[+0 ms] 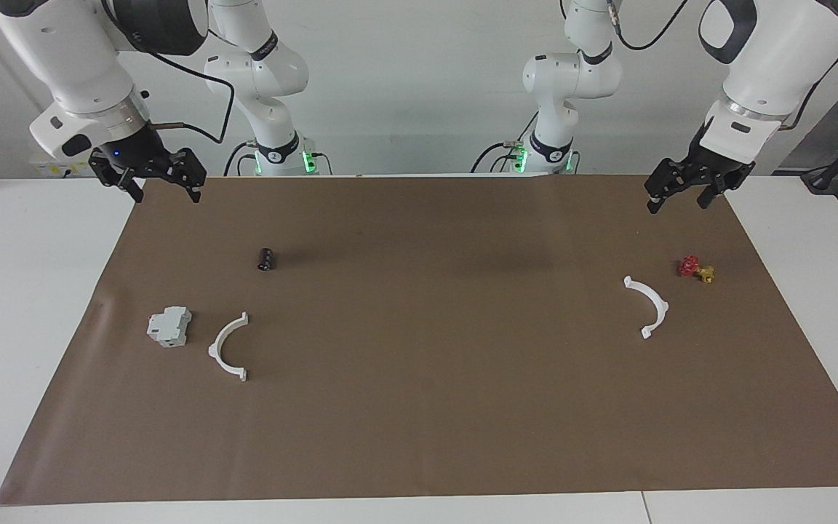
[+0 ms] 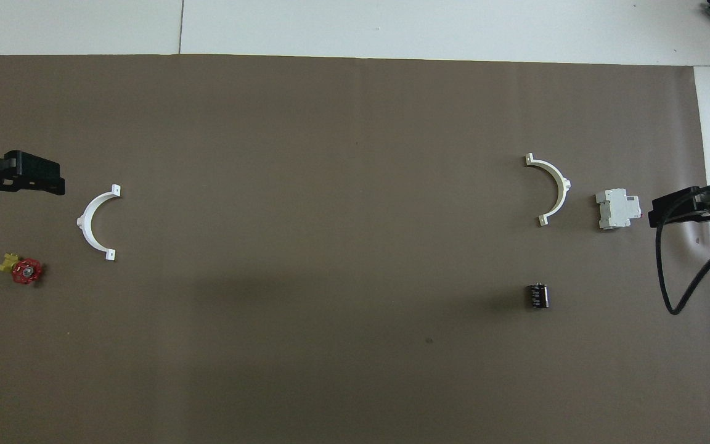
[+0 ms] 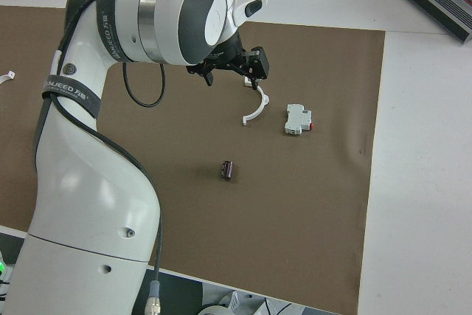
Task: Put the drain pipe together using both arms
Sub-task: 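Reach the right gripper toward the white half-ring near it, then grasp the white half-ring with the right gripper and lift it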
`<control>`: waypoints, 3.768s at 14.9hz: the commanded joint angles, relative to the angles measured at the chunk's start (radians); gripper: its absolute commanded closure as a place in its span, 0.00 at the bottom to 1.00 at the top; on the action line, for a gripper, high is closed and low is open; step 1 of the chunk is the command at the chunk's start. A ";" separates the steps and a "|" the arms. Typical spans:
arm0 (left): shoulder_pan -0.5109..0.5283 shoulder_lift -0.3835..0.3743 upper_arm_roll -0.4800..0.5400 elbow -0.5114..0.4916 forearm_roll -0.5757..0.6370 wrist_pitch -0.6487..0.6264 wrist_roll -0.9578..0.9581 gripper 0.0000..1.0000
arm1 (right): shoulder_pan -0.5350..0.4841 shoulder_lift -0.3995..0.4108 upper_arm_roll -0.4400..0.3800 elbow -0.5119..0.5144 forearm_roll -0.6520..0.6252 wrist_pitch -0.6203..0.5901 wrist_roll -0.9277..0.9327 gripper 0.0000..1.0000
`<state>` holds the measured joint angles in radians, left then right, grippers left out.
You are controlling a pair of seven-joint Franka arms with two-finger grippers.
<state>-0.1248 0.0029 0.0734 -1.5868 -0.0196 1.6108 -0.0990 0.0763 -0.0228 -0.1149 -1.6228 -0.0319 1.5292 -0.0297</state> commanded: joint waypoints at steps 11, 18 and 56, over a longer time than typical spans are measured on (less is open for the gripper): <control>-0.007 -0.026 0.003 -0.032 -0.011 0.020 0.002 0.00 | 0.005 -0.042 0.011 -0.196 0.012 0.232 -0.021 0.00; -0.007 -0.026 0.003 -0.032 -0.011 0.020 0.002 0.00 | -0.024 0.183 0.009 -0.220 0.074 0.550 -0.282 0.00; -0.006 -0.027 0.003 -0.035 -0.011 0.018 0.004 0.00 | 0.250 0.331 0.010 -0.266 0.144 0.809 0.210 1.00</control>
<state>-0.1248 0.0025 0.0715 -1.5889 -0.0196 1.6123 -0.0990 0.2671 0.3170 -0.1030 -1.8895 0.1623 2.3522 0.0368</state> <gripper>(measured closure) 0.000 0.793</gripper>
